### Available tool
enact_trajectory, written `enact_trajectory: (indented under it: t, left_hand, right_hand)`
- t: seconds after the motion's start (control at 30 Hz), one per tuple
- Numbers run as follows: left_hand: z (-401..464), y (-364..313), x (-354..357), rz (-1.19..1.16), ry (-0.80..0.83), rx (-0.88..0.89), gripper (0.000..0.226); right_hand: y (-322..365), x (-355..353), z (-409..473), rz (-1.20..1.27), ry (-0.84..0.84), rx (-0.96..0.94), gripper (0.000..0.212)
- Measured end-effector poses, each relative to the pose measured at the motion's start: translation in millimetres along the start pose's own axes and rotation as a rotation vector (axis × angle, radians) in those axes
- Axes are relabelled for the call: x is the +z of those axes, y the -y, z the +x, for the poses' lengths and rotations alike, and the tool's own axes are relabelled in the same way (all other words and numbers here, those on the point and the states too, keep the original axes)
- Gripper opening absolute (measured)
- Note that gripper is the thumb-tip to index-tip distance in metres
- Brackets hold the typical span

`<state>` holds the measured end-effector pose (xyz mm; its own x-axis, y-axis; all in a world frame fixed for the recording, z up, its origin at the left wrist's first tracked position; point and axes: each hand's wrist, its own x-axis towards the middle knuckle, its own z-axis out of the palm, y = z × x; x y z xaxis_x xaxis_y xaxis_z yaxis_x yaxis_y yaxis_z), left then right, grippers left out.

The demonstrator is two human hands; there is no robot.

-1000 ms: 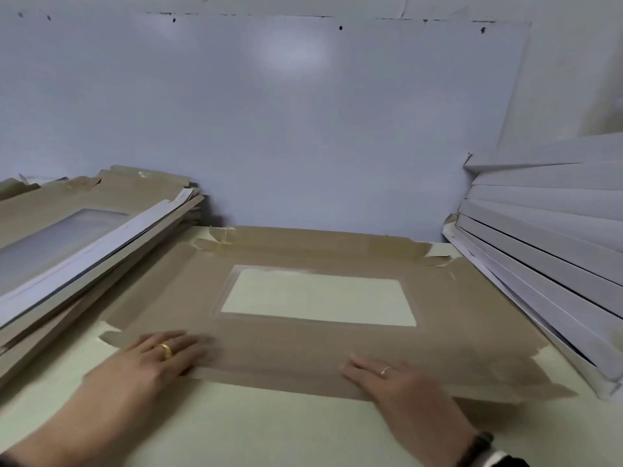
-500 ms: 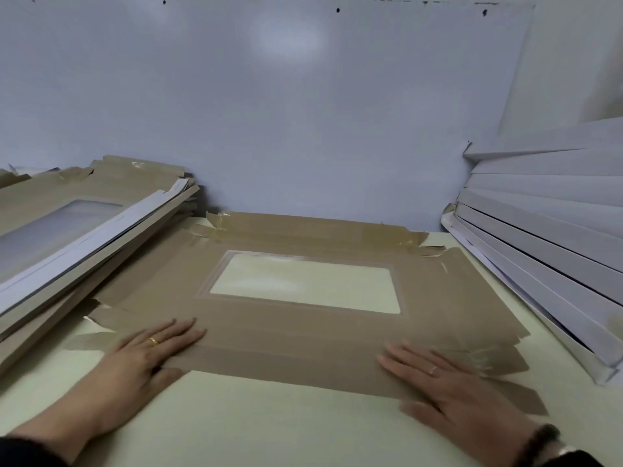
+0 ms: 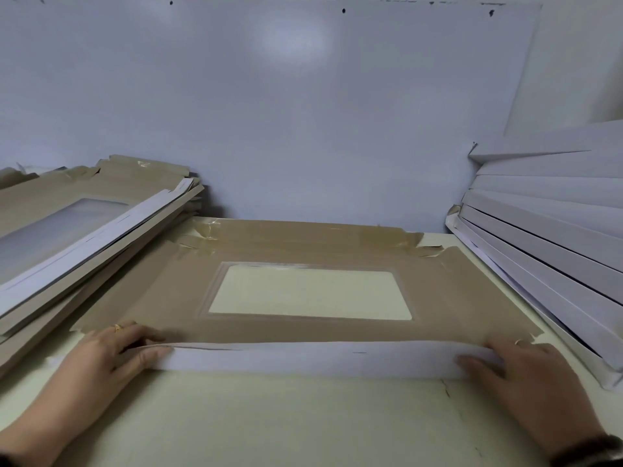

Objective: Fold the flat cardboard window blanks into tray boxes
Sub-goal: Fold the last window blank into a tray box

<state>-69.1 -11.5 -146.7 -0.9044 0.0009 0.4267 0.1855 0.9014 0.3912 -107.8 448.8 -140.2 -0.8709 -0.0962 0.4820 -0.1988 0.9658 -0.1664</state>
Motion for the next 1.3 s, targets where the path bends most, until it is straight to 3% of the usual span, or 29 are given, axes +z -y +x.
enact_trajectory:
  t: [0.03,0.13,0.2,0.27,0.33,0.4,0.43,0.5,0.53,0.63,0.73,0.8,0.87,0.93,1.07,1.2,1.3]
  left_hand:
    - [1.7,-1.7,0.7,0.015,-0.022,-0.022,0.004]
    - [1.9,-7.8,5.2,0.068,0.011,-0.069,0.022]
    - [4.1,-10.3,12.0,0.182,0.038,-0.053,0.01]
    - [7.1,-12.5,15.6,0.322,0.06,-0.002,0.029]
    - [9.8,-23.8,18.4,0.362,0.076,0.051,0.031]
    - [12.1,-48.4,29.4,0.255,0.083,0.145,0.043]
    - [13.2,-65.3,39.6,0.184,0.134,0.212,0.046]
    - [15.8,-98.6,65.9,0.13,0.198,0.384,0.038]
    - [17.4,-112.3,78.1,0.122,0.272,0.397,0.04]
    - [17.6,-117.9,98.3,0.074,0.415,0.285,0.056]
    - [16.8,-93.6,85.6,0.106,0.463,0.256,0.055]
    - [15.4,-73.9,70.8,0.121,0.476,0.241,0.068]
    - [13.3,-52.6,56.2,0.064,0.465,0.193,0.088]
    - [10.2,-32.0,42.5,-0.053,0.389,0.155,0.094]
    - [4.1,-2.6,22.9,-0.161,0.259,0.069,0.092]
    - [-0.1,11.2,18.2,-0.025,0.189,0.1,0.077]
    - [0.7,13.6,20.5,0.079,0.06,0.18,0.066]
  right_hand:
    - [-0.7,1.8,2.8,-0.03,-0.016,0.009,0.053]
    - [-6.5,9.2,11.2,-0.131,0.064,0.022,0.033]
    - [-1.8,7.8,16.7,-0.201,0.154,0.054,0.04]
    - [1.4,8.1,22.5,-0.267,0.207,0.007,0.054]
    - [13.3,6.3,26.0,-0.276,0.28,-0.093,0.071]
    - [34.2,18.2,24.7,-0.167,0.191,-0.296,0.079]
    - [51.9,26.0,20.7,-0.088,0.142,-0.413,0.074]
    - [89.9,36.7,13.9,0.05,0.228,-0.558,0.046]
    - [103.9,41.6,12.2,0.091,0.291,-0.562,0.04]
    - [100.1,56.8,13.8,0.196,0.433,-0.506,0.053]
    - [61.8,52.7,14.0,0.189,0.471,-0.477,0.05]
    - [35.1,44.8,13.3,0.173,0.495,-0.434,0.049]
    - [12.6,35.4,11.3,0.187,0.51,-0.383,0.047]
    - [-6.2,29.4,9.4,0.25,0.5,-0.306,0.048]
    - [-21.0,21.2,6.0,0.363,0.453,-0.183,0.046]
    - [-28.8,19.0,6.6,0.296,0.351,-0.133,0.037]
    - [-29.2,19.0,6.7,0.249,0.207,-0.127,0.015]
